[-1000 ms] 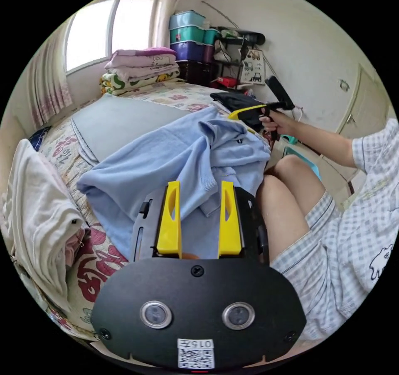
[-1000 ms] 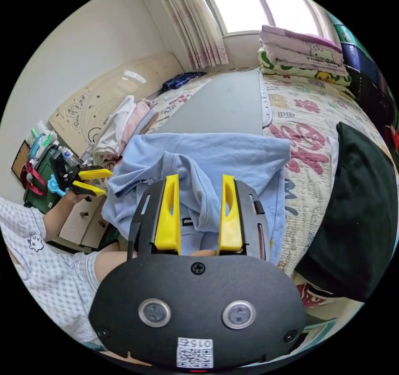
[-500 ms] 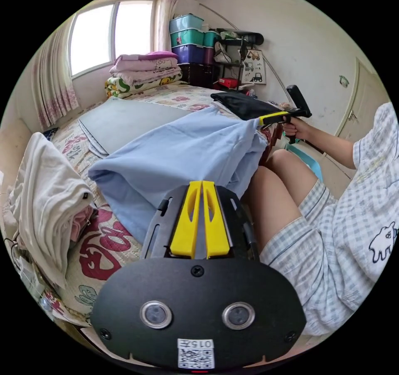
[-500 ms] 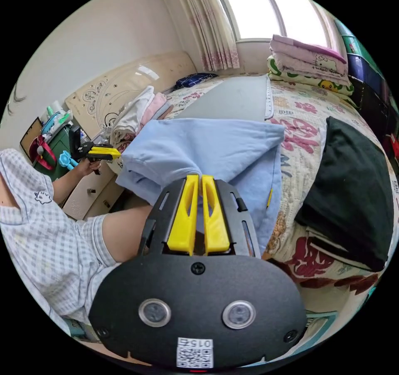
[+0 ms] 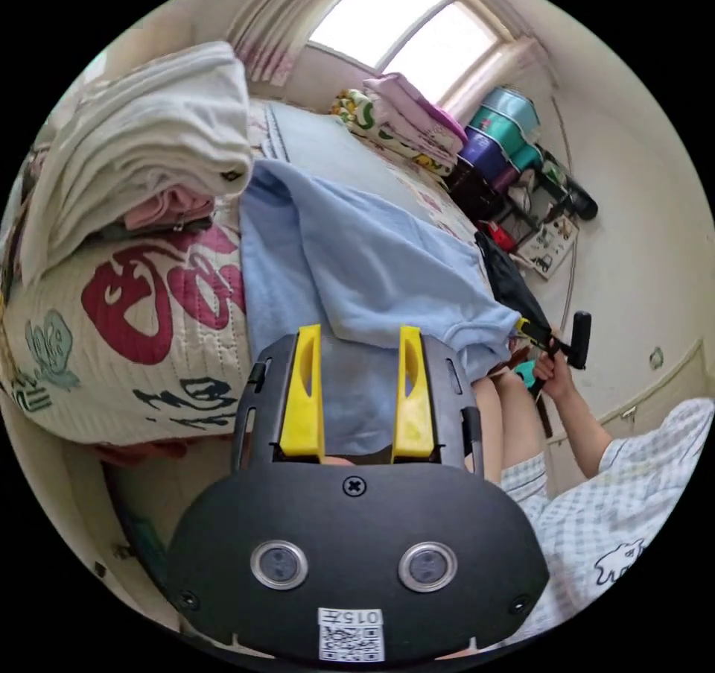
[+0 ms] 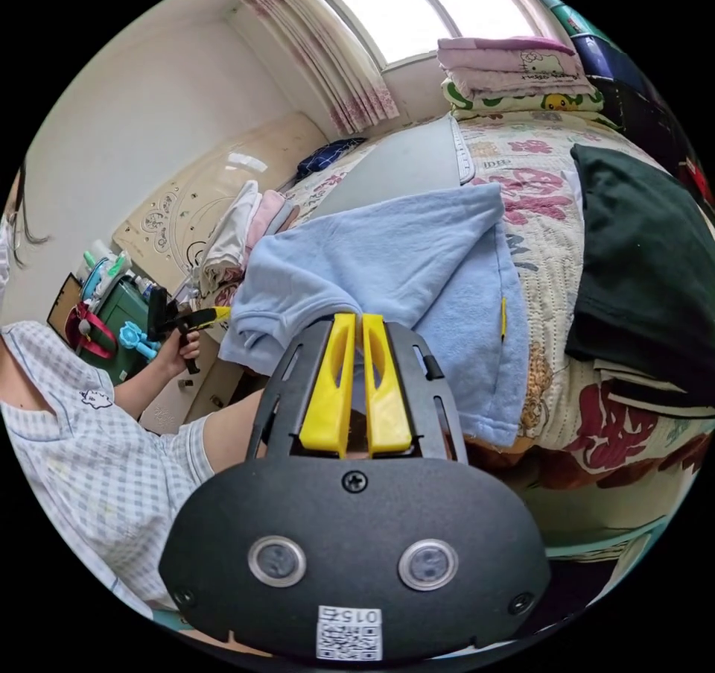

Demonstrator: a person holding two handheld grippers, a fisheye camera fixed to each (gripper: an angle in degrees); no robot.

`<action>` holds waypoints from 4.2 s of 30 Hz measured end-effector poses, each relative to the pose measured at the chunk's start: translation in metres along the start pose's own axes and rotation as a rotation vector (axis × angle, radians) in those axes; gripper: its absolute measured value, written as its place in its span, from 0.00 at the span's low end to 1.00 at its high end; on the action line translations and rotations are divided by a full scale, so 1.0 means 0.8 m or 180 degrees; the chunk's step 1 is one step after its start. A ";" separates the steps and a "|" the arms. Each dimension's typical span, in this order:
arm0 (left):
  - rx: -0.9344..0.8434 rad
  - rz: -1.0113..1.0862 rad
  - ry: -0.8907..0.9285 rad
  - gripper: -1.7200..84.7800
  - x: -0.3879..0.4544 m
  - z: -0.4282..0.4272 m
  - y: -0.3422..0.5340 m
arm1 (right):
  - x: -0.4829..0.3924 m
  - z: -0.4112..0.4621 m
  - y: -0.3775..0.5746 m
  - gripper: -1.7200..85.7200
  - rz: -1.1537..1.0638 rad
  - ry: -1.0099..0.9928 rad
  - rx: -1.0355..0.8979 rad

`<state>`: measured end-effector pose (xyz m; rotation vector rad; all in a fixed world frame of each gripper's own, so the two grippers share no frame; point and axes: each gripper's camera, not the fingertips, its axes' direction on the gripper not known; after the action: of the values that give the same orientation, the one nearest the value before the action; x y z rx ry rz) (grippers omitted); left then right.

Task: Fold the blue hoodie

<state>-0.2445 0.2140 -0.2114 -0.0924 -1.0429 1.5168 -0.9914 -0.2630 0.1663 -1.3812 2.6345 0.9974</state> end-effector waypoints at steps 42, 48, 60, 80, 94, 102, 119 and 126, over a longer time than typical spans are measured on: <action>0.0692 -0.0869 -0.1126 0.11 -0.053 0.006 -0.081 | 0.032 -0.001 -0.362 0.18 0.1477 0.0276 0.0272; 0.0483 -0.0894 -0.1128 0.05 -0.045 0.011 -0.093 | 0.017 0.051 -0.400 0.09 0.1538 0.0112 0.0028; 0.1006 -0.0337 -0.1238 0.02 0.024 -0.055 -0.138 | -0.096 0.050 -0.453 0.02 0.0905 0.0999 0.0251; 0.0756 0.0103 -0.0943 0.09 0.076 -0.060 -0.202 | -0.151 0.162 -0.462 0.09 0.0143 0.1784 -0.0216; -0.0464 0.2153 0.0000 0.13 0.228 0.002 -0.060 | -0.188 0.099 -0.181 0.14 0.0324 0.0225 -0.0115; -0.0122 0.2249 -0.0594 0.13 0.257 -0.021 -0.062 | -0.136 0.125 -0.179 0.15 0.1067 0.0297 0.0126; -0.0154 0.2613 -0.0373 0.04 0.312 -0.051 -0.027 | -0.043 0.169 -0.189 0.03 0.1321 0.0463 0.0320; -0.0126 0.2057 -0.0437 0.08 0.253 -0.061 -0.016 | -0.016 0.209 -0.169 0.06 0.1310 0.0745 0.0171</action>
<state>-0.2591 0.4065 -0.1324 -0.3874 -1.2201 2.1045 -0.9294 -0.2199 -0.0354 -1.0208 3.1804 0.8208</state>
